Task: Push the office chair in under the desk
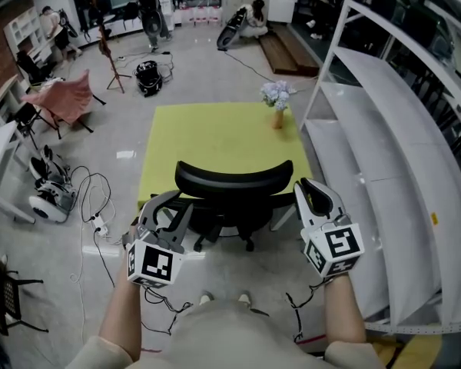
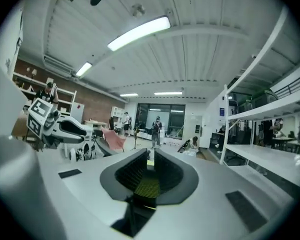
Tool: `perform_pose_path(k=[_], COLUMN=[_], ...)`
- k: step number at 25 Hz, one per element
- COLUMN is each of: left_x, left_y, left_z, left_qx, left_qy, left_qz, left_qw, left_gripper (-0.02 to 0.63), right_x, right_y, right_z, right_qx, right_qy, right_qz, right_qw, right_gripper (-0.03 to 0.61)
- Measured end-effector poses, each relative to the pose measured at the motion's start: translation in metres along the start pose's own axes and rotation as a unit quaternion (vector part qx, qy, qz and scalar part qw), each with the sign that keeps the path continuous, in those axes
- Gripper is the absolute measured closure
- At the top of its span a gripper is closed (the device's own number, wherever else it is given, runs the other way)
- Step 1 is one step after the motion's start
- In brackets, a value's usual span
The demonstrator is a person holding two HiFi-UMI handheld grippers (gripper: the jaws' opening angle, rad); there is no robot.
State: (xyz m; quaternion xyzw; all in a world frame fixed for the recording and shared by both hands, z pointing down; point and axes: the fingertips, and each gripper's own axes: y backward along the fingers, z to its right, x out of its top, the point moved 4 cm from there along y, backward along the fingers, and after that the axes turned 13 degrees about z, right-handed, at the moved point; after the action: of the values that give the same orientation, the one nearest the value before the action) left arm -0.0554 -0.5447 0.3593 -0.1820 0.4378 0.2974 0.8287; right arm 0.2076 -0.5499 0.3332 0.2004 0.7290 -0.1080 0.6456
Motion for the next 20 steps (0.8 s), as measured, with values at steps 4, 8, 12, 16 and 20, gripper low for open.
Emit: perform_pose_path(k=[4, 8, 12, 16, 20], left_x=[0.045, 0.072, 0.088, 0.101, 0.093], left_y=[0.006, 0.016, 0.025, 0.035, 0.034], left_z=[-0.019, -0.033, -0.046, -0.038, -0.024], left_qx=[0.015, 0.034, 0.072, 0.058, 0.053], left_qy=[-0.001, -0.02, -0.004, 0.0, 0.052], left_qz=[0.102, 0.125, 0.11, 0.114, 0.122], left_qw=[0.9947, 0.9914, 0.9913, 0.9918, 0.9898], left_gripper=[0.511, 0.522, 0.589, 0.589, 0.589], right_x=[0.037, 0.069, 0.095, 0.109, 0.112], right_y=[0.009, 0.02, 0.033, 0.043, 0.048], right_z=[-0.015, -0.026, -0.034, -0.039, -0.041], right_qx=[0.022, 0.022, 0.02, 0.019, 0.009], right_qy=[-0.025, -0.019, 0.002, 0.014, 0.018], right_qz=[0.033, 0.068, 0.095, 0.111, 0.123], right_qw=[0.999, 0.997, 0.995, 0.994, 0.992], right_gripper=[0.532, 0.547, 0.569, 0.572, 0.572])
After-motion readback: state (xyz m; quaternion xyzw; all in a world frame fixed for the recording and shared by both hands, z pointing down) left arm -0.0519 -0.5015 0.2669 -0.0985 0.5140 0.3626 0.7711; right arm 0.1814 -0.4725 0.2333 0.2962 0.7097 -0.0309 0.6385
